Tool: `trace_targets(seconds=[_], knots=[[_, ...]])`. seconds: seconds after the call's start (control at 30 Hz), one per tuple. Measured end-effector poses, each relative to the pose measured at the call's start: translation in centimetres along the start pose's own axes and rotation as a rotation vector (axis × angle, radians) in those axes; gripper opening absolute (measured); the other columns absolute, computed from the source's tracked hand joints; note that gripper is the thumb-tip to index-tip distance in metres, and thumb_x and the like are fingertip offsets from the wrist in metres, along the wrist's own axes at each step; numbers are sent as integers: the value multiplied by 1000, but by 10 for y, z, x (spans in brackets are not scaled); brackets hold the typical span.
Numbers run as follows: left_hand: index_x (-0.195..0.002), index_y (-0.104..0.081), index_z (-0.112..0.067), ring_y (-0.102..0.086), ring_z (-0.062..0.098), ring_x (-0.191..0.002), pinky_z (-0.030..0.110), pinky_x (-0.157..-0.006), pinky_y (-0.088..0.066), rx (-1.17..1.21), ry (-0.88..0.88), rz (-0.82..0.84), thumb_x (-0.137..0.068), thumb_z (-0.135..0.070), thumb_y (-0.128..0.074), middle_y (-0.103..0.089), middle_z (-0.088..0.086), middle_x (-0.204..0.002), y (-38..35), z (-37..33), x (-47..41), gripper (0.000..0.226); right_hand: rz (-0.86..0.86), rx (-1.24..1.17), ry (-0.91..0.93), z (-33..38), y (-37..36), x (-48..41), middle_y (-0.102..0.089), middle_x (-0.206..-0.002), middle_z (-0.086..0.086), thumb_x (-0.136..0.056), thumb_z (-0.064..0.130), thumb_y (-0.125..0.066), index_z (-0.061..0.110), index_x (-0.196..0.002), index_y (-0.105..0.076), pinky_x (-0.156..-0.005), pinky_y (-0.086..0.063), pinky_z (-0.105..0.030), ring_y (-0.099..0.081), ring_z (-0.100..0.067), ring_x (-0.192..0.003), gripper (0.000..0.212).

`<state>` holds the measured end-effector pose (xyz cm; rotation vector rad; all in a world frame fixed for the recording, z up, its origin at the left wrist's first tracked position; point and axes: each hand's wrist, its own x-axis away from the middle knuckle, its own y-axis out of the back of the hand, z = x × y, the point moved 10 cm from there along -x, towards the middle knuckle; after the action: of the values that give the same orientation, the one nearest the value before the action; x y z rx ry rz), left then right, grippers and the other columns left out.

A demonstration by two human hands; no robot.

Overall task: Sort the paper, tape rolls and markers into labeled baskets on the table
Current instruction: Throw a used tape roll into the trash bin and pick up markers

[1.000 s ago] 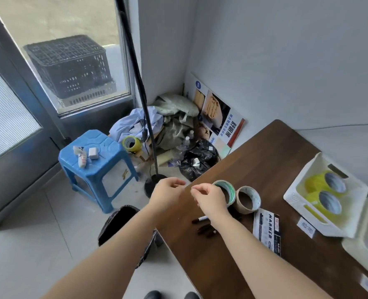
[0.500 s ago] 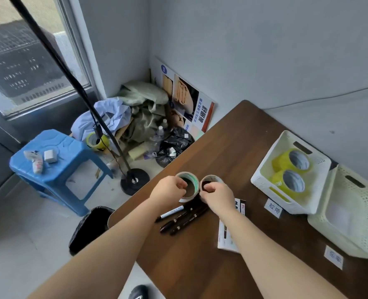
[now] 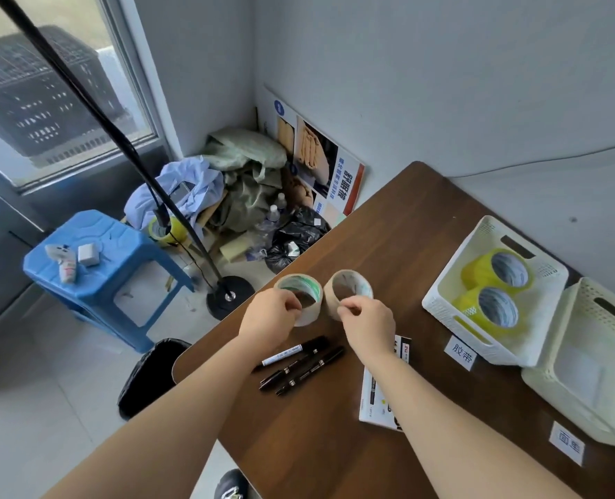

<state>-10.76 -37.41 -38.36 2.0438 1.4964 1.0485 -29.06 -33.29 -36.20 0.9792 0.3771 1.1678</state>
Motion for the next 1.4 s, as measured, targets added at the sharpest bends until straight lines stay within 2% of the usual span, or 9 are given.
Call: trace_targets(seconds=[0.2, 0.33, 0.43, 0.57, 0.73, 0.97, 1.1, 1.2, 1.4], knots=[[-86, -68, -19, -56, 15, -75, 26, -60, -43, 399, 149, -323, -90, -18, -57, -63, -4, -80, 80, 35, 19, 11, -16, -254, 101, 75, -10, 6, -71, -104, -1, -93, 20, -59, 14, -105, -71, -87, -53, -37, -63, -19, -97, 18], [-92, -69, -18, -53, 16, -71, 24, -53, -43, 647, 292, -416, -89, -21, -59, -63, 1, -83, 118, 98, 38, 10, 69, -378, 166, 129, -40, 24, -70, -98, -1, -94, 21, -57, 16, -102, -69, -85, -54, -40, -64, -19, -93, 16], [-87, -68, -14, -44, 15, -59, 24, -50, -38, 811, 437, -463, -88, -16, -60, -55, 3, -71, 129, 158, 61, 8, 164, -476, 166, 160, -72, 43, -69, -88, 2, -93, 24, -57, 22, -95, -66, -78, -58, -43, -68, -20, -79, 9], [-84, -63, -7, -34, 16, -51, 23, -47, -29, 976, 647, -498, -87, -4, -57, -44, 4, -62, 123, 226, 98, 8, 363, -596, 73, 187, -124, 72, -66, -80, 0, -94, 19, -58, 13, -98, -66, -64, -54, -33, -60, -11, -54, 11], [-79, -59, -10, -31, 15, -47, 14, -34, -26, 1049, 784, -476, -89, 1, -52, -41, 6, -62, 113, 271, 121, 16, 551, -612, -49, 200, -175, 102, -63, -76, -1, -95, 16, -57, 13, -102, -63, -44, -46, -18, -54, -10, -50, 10], [-111, -61, -3, -51, 18, -59, 18, -40, -49, 1202, 845, -405, -95, -9, -53, -53, 9, -77, 99, 299, 122, 19, 642, -481, -116, 190, -220, 117, -64, -86, -5, -96, 14, -56, 8, -114, -63, -45, -46, -16, -55, -10, -53, 21], [-133, -45, -5, -58, 25, -73, 31, -60, -55, 1263, 817, -428, -99, -3, -43, -52, 11, -90, 104, 301, 116, 35, 699, -464, -182, 186, -241, 122, -64, -91, -5, -96, 11, -52, 8, -126, -57, -51, -53, -21, -61, -15, -56, 31], [-137, -43, -6, -59, 26, -83, 39, -79, -54, 1201, 815, -479, -98, -5, -44, -53, 12, -104, 116, 305, 112, 38, 684, -440, -201, 181, -246, 117, -61, -98, -3, -97, 10, -49, 9, -129, -56, -54, -55, -24, -63, -16, -59, 34], [-129, -51, -9, -62, 27, -99, 32, -72, -55, 1074, 747, -482, -97, -8, -46, -57, 11, -118, 133, 290, 96, 33, 594, -476, -142, 181, -223, 97, -66, -101, -6, -97, 14, -49, 13, -114, -62, -60, -53, -22, -62, -14, -71, 21]])
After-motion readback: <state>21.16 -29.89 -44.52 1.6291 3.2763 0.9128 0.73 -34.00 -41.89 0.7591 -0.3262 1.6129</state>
